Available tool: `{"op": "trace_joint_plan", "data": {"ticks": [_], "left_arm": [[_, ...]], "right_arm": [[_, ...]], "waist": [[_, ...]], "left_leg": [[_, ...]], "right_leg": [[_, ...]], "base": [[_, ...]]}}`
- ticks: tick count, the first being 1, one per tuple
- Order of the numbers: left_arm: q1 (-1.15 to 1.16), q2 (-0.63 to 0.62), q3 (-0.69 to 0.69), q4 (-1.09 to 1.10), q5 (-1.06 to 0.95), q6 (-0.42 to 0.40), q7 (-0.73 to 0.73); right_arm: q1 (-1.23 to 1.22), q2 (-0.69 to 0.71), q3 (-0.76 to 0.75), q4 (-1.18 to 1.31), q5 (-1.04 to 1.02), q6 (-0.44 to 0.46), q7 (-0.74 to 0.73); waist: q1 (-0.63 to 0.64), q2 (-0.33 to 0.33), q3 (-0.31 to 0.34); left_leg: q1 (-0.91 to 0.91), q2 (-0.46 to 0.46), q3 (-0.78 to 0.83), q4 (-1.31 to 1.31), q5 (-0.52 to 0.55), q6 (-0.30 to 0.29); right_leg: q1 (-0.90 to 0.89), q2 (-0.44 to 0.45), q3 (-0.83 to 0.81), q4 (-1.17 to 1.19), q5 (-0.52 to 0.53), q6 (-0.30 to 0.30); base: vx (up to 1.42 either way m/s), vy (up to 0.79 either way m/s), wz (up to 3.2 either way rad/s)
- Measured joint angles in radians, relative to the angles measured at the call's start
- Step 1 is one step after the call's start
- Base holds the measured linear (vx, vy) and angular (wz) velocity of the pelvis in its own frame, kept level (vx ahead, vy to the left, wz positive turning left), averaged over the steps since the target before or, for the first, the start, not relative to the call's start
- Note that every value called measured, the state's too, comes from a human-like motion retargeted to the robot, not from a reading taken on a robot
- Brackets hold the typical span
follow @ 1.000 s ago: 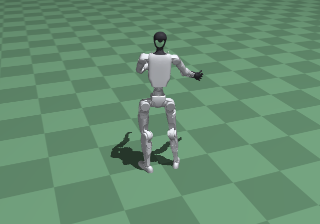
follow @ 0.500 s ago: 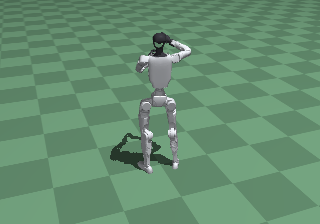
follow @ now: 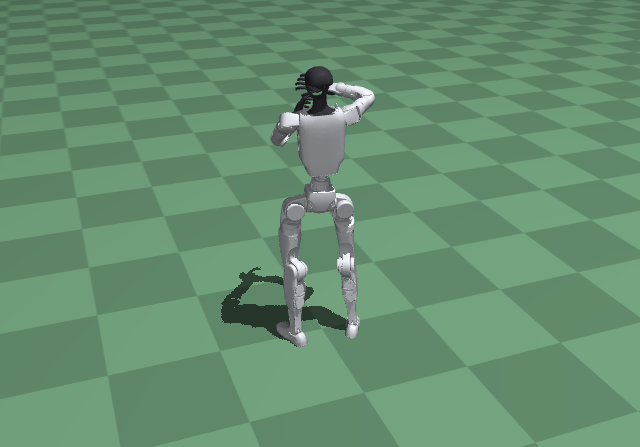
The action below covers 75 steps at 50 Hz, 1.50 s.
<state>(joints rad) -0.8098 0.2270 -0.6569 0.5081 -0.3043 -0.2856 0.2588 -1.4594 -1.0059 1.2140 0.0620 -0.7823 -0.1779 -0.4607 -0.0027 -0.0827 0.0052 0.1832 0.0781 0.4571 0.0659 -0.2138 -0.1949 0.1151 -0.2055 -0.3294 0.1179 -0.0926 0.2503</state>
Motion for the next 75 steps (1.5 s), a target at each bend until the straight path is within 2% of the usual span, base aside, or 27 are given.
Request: {"op": "trace_joint_plan", "data": {"ticks": [15,20,24,29,35,43,52,60,71,75], "left_arm": [[0.009,-0.006,0.006,-0.012,-0.008,-0.011,-0.013],[0.018,0.000,0.017,-0.038,-0.027,-0.009,-0.023],[0.025,0.019,0.023,-0.078,-0.056,0.002,-0.048],[0.004,0.060,0.024,-0.117,-0.092,0.024,-0.076],[-0.105,0.121,0.012,-0.102,-0.152,0.049,-0.033],[-0.370,0.202,-0.023,0.063,-0.283,0.054,0.060],[-0.663,0.302,-0.072,0.455,-0.376,0.044,0.157],[-0.817,0.394,-0.114,0.728,-0.440,0.057,0.221],[-0.896,0.430,-0.093,0.819,-0.527,0.048,0.247],[-0.888,0.428,-0.130,0.776,-0.471,0.025,0.236]], "right_arm": [[0.050,-0.018,-0.076,-0.025,0.009,0.006,-0.027],[0.115,-0.020,-0.151,-0.036,0.028,0.023,-0.038],[0.247,-0.004,-0.292,-0.049,0.114,0.040,-0.013],[0.514,0.046,-0.554,-0.107,0.281,0.058,0.032],[0.845,0.118,-0.812,-0.210,0.415,0.073,0.021],[1.123,0.144,-0.927,-0.287,0.491,0.079,-0.002],[1.327,0.148,-1.033,-0.349,0.545,0.064,-0.026],[1.470,0.127,-1.151,-0.411,0.557,0.056,-0.054],[1.546,0.105,-1.249,-0.454,0.510,0.061,-0.084],[1.556,0.101,-1.268,-0.450,0.503,0.053,-0.100]], "waist": [[-0.007,0.011,0.011],[-0.002,0.028,0.019],[-0.007,0.043,0.030],[-0.028,0.062,0.046],[-0.072,0.088,0.066],[-0.165,0.129,0.106],[-0.284,0.150,0.167],[-0.372,0.145,0.212],[-0.418,0.131,0.234],[-0.413,0.133,0.232]], "left_leg": [[0.001,0.005,0.043,-0.026,0.004,0.000],[-0.001,0.016,0.074,-0.033,0.005,0.002],[-0.007,0.023,0.095,-0.038,0.006,0.009],[-0.022,0.031,0.115,-0.043,0.013,0.017],[-0.045,0.043,0.139,-0.054,0.029,0.015],[-0.062,0.059,0.190,-0.073,0.053,0.007],[-0.056,0.086,0.282,-0.082,0.073,0.004],[-0.045,0.108,0.362,-0.089,0.090,0.003],[-0.043,0.116,0.413,-0.104,0.103,0.007],[-0.049,0.119,0.408,-0.107,0.105,0.007]], "right_leg": [[-0.018,0.023,0.038,-0.045,0.029,0.011],[-0.035,0.043,0.066,-0.061,0.044,0.011],[-0.057,0.055,0.087,-0.062,0.053,0.011],[-0.091,0.069,0.107,-0.055,0.062,0.011],[-0.135,0.091,0.126,-0.054,0.076,0.011],[-0.182,0.126,0.166,-0.070,0.103,0.011],[-0.211,0.184,0.232,-0.110,0.148,0.011],[-0.222,0.237,0.282,-0.156,0.194,0.011],[-0.233,0.265,0.310,-0.190,0.226,0.011],[-0.237,0.266,0.305,-0.192,0.225,0.011]], "base": [[-0.01,-0.01,-0.09],[-0.04,-0.04,-0.32],[-0.04,-0.04,-0.28],[-0.04,-0.04,-0.23],[-0.04,-0.06,-0.21],[-0.02,-0.08,-0.33],[0.00,-0.11,-0.53],[0.02,-0.12,-0.51],[0.02,-0.04,-0.19],[0.00,0.00,0.00]]}}
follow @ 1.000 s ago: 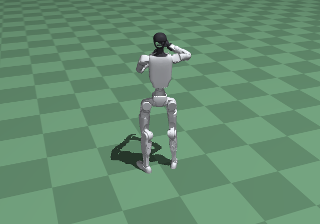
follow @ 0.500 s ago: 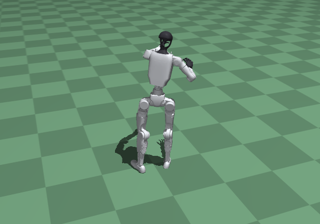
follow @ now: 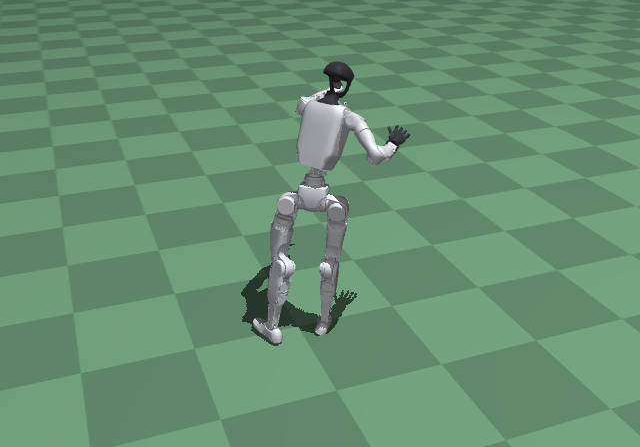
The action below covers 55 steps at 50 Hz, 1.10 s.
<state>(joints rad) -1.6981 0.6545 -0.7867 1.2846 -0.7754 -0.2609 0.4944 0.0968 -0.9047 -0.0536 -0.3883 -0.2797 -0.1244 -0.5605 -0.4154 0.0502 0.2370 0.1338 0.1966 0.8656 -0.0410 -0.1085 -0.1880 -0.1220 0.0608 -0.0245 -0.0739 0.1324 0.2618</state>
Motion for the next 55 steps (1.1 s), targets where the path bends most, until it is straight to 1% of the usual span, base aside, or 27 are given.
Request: {"op": "trace_joint_plan", "data": {"ticks": [3,7,10,12,17,21,25,26,28,30,31,32,33,35,38,41,47,50,52,55], "left_arm": [[0.026,0.015,-0.080,-0.063,0.198,-0.026,-0.001],[0.070,0.045,-0.174,-0.154,0.577,-0.030,0.041],[0.128,0.048,-0.173,-0.231,0.778,-0.013,0.086],[0.184,0.034,-0.140,-0.278,0.831,-0.006,0.103],[0.373,-0.044,-0.007,-0.390,0.834,0.019,0.118],[0.525,-0.124,0.070,-0.438,0.757,0.042,0.086],[0.636,-0.201,0.091,-0.438,0.637,0.066,0.018],[0.658,-0.218,0.091,-0.433,0.608,0.071,0.001],[0.695,-0.250,0.088,-0.424,0.555,0.079,-0.032],[0.719,-0.277,0.082,-0.418,0.516,0.078,-0.061],[0.731,-0.284,0.088,-0.409,0.584,0.093,-0.174],[0.741,-0.292,0.093,-0.405,0.620,0.099,-0.242],[0.748,-0.301,0.094,-0.410,0.590,0.088,-0.221],[0.744,-0.313,0.080,-0.429,0.491,0.048,-0.115],[0.746,-0.322,0.079,-0.447,0.500,0.035,-0.124],[0.742,-0.330,0.090,-0.472,0.507,0.022,-0.148],[0.725,-0.335,0.109,-0.532,0.536,-0.012,-0.188],[0.717,-0.336,0.114,-0.567,0.543,-0.029,-0.197],[0.713,-0.340,0.119,-0.590,0.538,-0.035,-0.201],[0.709,-0.349,0.130,-0.623,0.523,-0.039,-0.207]], "right_arm": [[0.009,0.006,-0.006,0.008,0.010,-0.040,-0.006],[0.021,0.044,0.008,0.037,0.069,-0.111,-0.004],[0.016,0.095,0.033,0.095,0.159,-0.143,0.002],[0.004,0.136,0.050,0.155,0.233,-0.143,0.007],[-0.089,0.232,0.080,0.392,0.485,-0.113,0.029],[-0.232,0.288,0.066,0.645,0.810,-0.094,0.060],[-0.421,0.312,0.003,0.921,1.214,-0.089,0.076],[-0.465,0.310,-0.019,0.978,1.283,-0.087,0.064],[-0.556,0.293,-0.058,1.082,1.384,-0.086,0.036],[-0.643,0.257,-0.074,1.157,1.415,-0.092,0.004],[-0.666,0.183,0.009,1.202,1.123,0.027,0.149],[-0.695,0.133,0.060,1.229,0.947,0.094,0.229],[-0.736,0.129,0.048,1.217,1.002,0.055,0.180],[-0.827,0.151,0.005,1.156,1.227,-0.103,-0.030],[-0.903,0.099,0.093,1.058,1.034,-0.082,-0.018],[-0.996,0.043,0.221,0.952,0.790,-0.046,0.005],[-1.247,-0.072,0.576,0.778,0.101,0.059,0.066],[-1.394,-0.094,0.771,0.710,-0.195,0.073,0.101],[-1.481,-0.084,0.886,0.676,-0.320,0.066,0.126],[-1.581,-0.046,1.024,0.644,-0.429,0.048,0.164]], "waist": [[0.007,0.001,-0.008],[0.019,-0.002,-0.023],[0.035,-0.009,-0.032],[0.050,-0.014,-0.035],[0.097,-0.027,-0.046],[0.140,-0.034,-0.056],[0.184,-0.043,-0.067],[0.195,-0.046,-0.071],[0.217,-0.052,-0.078],[0.237,-0.058,-0.084],[0.247,-0.063,-0.088],[0.256,-0.066,-0.093],[0.261,-0.067,-0.096],[0.272,-0.070,-0.097],[0.290,-0.088,-0.107],[0.304,-0.104,-0.119],[0.334,-0.137,-0.145],[0.350,-0.151,-0.156],[0.360,-0.157,-0.162],[0.373,-0.163,-0.167]], "left_leg": [[-0.011,0.003,-0.012,0.003,0.000,0.000],[-0.024,0.009,-0.031,0.009,-0.003,-0.002],[-0.031,0.012,-0.049,0.015,-0.007,-0.003],[-0.033,0.012,-0.059,0.018,-0.011,-0.003],[-0.039,0.011,-0.087,0.029,-0.022,-0.001],[-0.046,0.006,-0.110,0.039,-0.031,0.003],[-0.053,0.000,-0.133,0.047,-0.037,0.006],[-0.055,-0.001,-0.139,0.049,-0.038,0.006],[-0.058,-0.004,-0.150,0.052,-0.040,0.004],[-0.061,-0.007,-0.161,0.054,-0.041,0.002],[-0.062,-0.007,-0.167,0.055,-0.042,0.003],[-0.064,-0.008,-0.172,0.056,-0.042,0.003],[-0.065,-0.010,-0.177,0.056,-0.042,0.002],[-0.068,-0.015,-0.188,0.054,-0.041,-0.001],[-0.065,-0.018,-0.196,0.054,-0.042,-0.004],[-0.062,-0.018,-0.199,0.052,-0.044,-0.004],[-0.055,-0.012,-0.192,0.049,-0.045,-0.005],[-0.052,-0.007,-0.185,0.049,-0.046,-0.007],[-0.050,-0.004,-0.182,0.050,-0.047,-0.008],[-0.048,-0.004,-0.179,0.051,-0.050,-0.008]], "right_leg": [[-0.005,-0.002,-0.010,0.003,-0.006,0.000],[-0.011,-0.005,-0.026,0.013,-0.019,0.000],[-0.012,-0.011,-0.038,0.023,-0.031,0.000],[-0.010,-0.016,-0.045,0.030,-0.039,0.000],[-0.006,-0.032,-0.063,0.047,-0.058,0.000],[-0.003,-0.048,-0.077,0.058,-0.068,0.000],[0.003,-0.065,-0.092,0.063,-0.075,0.000],[0.005,-0.068,-0.095,0.064,-0.076,0.000],[0.009,-0.075,-0.103,0.065,-0.079,0.000],[0.011,-0.082,-0.112,0.068,-0.082,0.000],[0.010,-0.083,-0.115,0.074,-0.085,0.000],[0.010,-0.085,-0.119,0.078,-0.088,0.000],[0.011,-0.088,-0.122,0.079,-0.089,0.000],[0.013,-0.097,-0.132,0.081,-0.091,0.000],[0.016,-0.101,-0.137,0.089,-0.096,0.000],[0.017,-0.102,-0.139,0.095,-0.098,0.000],[0.017,-0.091,-0.134,0.098,-0.091,0.000],[0.016,-0.083,-0.130,0.094,-0.084,0.000],[0.017,-0.079,-0.128,0.092,-0.080,0.000],[0.019,-0.078,-0.126,0.090,-0.075,0.000]], "base": [[0.05,0.00,0.21],[0.05,0.00,0.27],[0.04,0.02,0.30],[0.04,0.04,0.29],[0.02,0.05,0.29],[0.01,0.06,0.28],[0.00,0.06,0.29],[-0.01,0.06,0.29],[-0.01,0.05,0.29],[-0.02,0.04,0.29],[-0.03,0.02,0.26],[-0.03,0.03,0.25],[-0.02,0.05,0.27],[-0.02,0.06,0.28],[-0.01,0.01,0.07],[0.00,0.00,0.00],[0.00,0.00,0.00],[-0.03,-0.01,-0.08],[-0.05,0.00,-0.10],[-0.02,0.00,-0.02]]}}
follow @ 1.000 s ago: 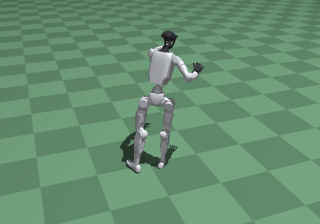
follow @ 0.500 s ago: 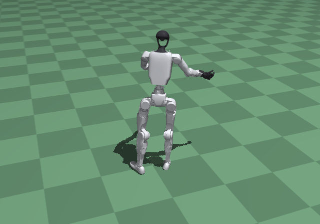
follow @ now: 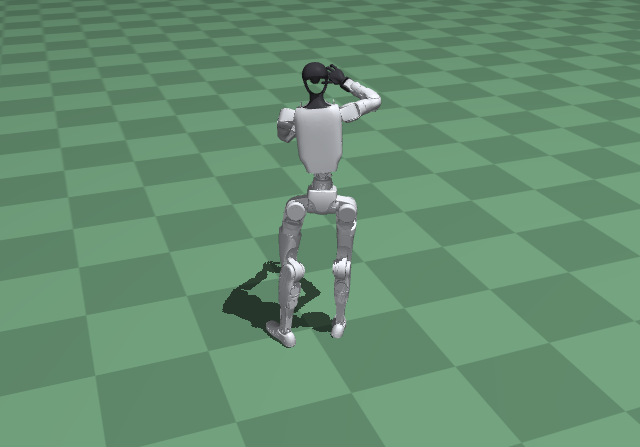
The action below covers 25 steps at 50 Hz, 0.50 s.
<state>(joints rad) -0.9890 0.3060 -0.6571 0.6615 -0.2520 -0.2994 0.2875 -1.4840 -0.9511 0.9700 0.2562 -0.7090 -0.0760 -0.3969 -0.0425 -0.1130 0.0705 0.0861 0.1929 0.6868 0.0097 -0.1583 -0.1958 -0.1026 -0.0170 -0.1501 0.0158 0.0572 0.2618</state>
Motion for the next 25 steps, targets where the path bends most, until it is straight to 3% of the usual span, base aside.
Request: {"op": "trace_joint_plan", "data": {"ticks": [7,25], "left_arm": [[-0.002,-0.023,0.012,-0.054,-0.018,0.002,-0.008],[0.016,-0.017,-0.009,-0.046,0.027,0.016,-0.026]], "right_arm": [[-0.057,0.091,0.123,-0.003,-0.062,-0.015,0.024],[0.020,0.114,0.123,0.019,-0.082,-0.022,-0.004]], "waist": [[0.027,-0.009,-0.003],[0.053,-0.031,-0.007]], "left_leg": [[0.004,-0.010,-0.007,0.004,-0.009,0.003],[0.018,-0.075,-0.055,0.023,-0.043,0.020]], "right_leg": [[0.007,-0.013,-0.003,0.004,0.000,0.000],[0.043,-0.104,-0.034,0.037,-0.042,0.000]], "base": [[-0.04,0.06,0.05],[-0.04,0.10,0.13]]}}
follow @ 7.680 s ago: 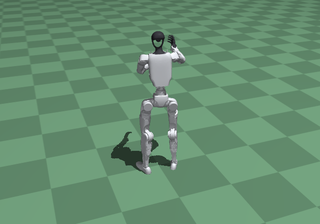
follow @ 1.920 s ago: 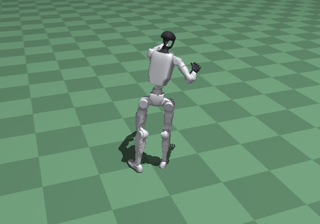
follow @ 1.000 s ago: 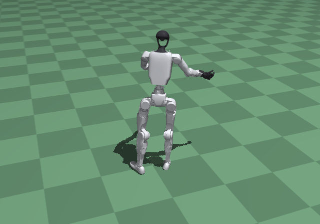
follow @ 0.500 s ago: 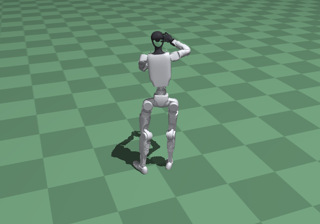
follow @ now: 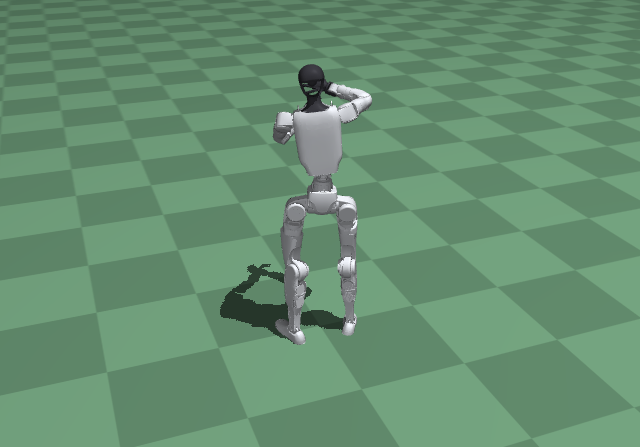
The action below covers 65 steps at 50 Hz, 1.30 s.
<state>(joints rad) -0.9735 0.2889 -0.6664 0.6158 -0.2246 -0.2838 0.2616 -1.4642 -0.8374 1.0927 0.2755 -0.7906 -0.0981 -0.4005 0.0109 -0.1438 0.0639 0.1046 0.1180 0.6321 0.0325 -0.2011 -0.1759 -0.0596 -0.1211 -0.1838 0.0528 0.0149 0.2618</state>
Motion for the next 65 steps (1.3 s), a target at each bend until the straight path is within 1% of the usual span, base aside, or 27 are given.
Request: {"op": "trace_joint_plan", "data": {"ticks": [8,17,22,28,34,38,42,46,50,54,58,65], "left_arm": [[0.001,0.011,0.000,0.002,0.001,0.005,0.004],[0.005,0.009,0.014,0.002,0.000,0.000,0.017],[0.011,0.001,0.019,0.002,0.012,-0.006,0.038],[0.023,-0.015,0.020,-0.004,0.018,-0.006,0.047],[0.033,-0.043,0.034,-0.003,0.014,-0.008,0.052],[0.043,-0.063,0.055,-0.019,-0.014,-0.010,0.049],[0.052,-0.063,0.070,-0.060,-0.098,-0.006,0.015],[0.037,-0.034,0.065,-0.095,-0.222,0.002,-0.037],[-0.022,0.017,0.046,-0.104,-0.314,0.002,-0.062],[-0.122,0.078,0.022,-0.081,-0.355,-0.011,-0.028],[-0.246,0.133,-0.009,-0.027,-0.383,-0.025,0.040],[-0.487,0.184,-0.098,0.156,-0.442,-0.037,0.136]], "right_arm": [[0.007,0.012,-0.008,-0.005,0.008,0.001,-0.010],[0.018,0.015,-0.026,-0.002,-0.002,0.004,-0.025],[0.023,-0.004,-0.034,0.008,-0.022,0.007,-0.045],[0.013,-0.036,-0.024,0.014,-0.035,0.009,-0.057],[0.033,-0.063,-0.052,0.027,0.007,0.016,-0.088],[0.120,-0.081,-0.156,0.051,0.124,0.028,-0.108],[0.280,-0.102,-0.337,0.040,0.323,0.032,-0.092],[0.482,-0.129,-0.510,-0.036,0.503,0.025,-0.051],[0.696,-0.154,-0.630,-0.138,0.613,0.002,-0.008],[0.898,-0.154,-0.725,-0.220,0.666,-0.020,0.008],[1.071,-0.121,-0.819,-0.276,0.704,-0.031,-0.012],[1.273,-0.042,-0.945,-0.346,0.765,-0.044,-0.063]], "waist": [[-0.002,-0.002,0.001],[-0.003,-0.003,0.006],[-0.006,-0.001,0.010],[-0.016,0.005,0.015],[-0.021,0.022,0.017],[-0.021,0.039,0.022],[-0.027,0.061,0.032],[-0.044,0.088,0.046],[-0.079,0.122,0.065],[-0.130,0.164,0.088],[-0.192,0.205,0.113],[-0.311,0.262,0.159]], "left_leg": [[0.016,-0.026,0.000,-0.001,-0.010,0.014],[0.025,-0.018,0.016,0.001,-0.010,0.017],[0.029,-0.009,0.016,0.007,-0.008,0.013],[0.035,-0.009,0.002,0.015,-0.010,0.013],[0.037,-0.004,-0.014,0.022,-0.010,0.012],[0.035,0.001,-0.024,0.025,-0.008,0.012],[0.029,0.005,-0.034,0.026,-0.004,0.014],[0.021,0.008,-0.040,0.023,0.003,0.015],[0.010,0.009,-0.039,0.017,0.012,0.013],[-0.001,0.013,-0.028,0.005,0.026,0.009],[-0.010,0.021,-0.009,-0.009,0.041,0.004],[-0.017,0.040,0.041,-0.031,0.067,-0.004]], "right_leg": [[0.005,-0.033,-0.001,0.027,-0.023,-0.001],[0.013,-0.028,-0.005,0.019,-0.024,0.000],[0.021,-0.022,-0.016,0.015,-0.027,0.000],[0.029,-0.034,-0.033,0.038,-0.050,0.000],[0.031,-0.039,-0.051,0.067,-0.073,-0.009],[0.033,-0.038,-0.063,0.073,-0.079,-0.011],[0.035,-0.035,-0.074,0.071,-0.078,-0.010],[0.030,-0.033,-0.081,0.068,-0.075,-0.006],[0.017,-0.030,-0.083,0.066,-0.071,-0.001],[-0.002,-0.019,-0.078,0.061,-0.062,0.000],[-0.023,-0.002,-0.068,0.047,-0.047,0.000],[-0.051,0.041,-0.040,0.011,-0.014,0.000]], "base": [[-0.03,0.07,0.01],[0.00,0.00,0.00],[0.00,-0.03,-0.01],[0.00,0.00,0.00],[0.04,-0.05,0.11],[0.06,-0.06,0.13],[0.06,-0.07,0.11],[0.05,-0.07,0.07],[0.05,-0.07,0.00],[0.05,-0.08,-0.12],[0.05,-0.09,-0.23],[0.05,-0.10,-0.35]]}}
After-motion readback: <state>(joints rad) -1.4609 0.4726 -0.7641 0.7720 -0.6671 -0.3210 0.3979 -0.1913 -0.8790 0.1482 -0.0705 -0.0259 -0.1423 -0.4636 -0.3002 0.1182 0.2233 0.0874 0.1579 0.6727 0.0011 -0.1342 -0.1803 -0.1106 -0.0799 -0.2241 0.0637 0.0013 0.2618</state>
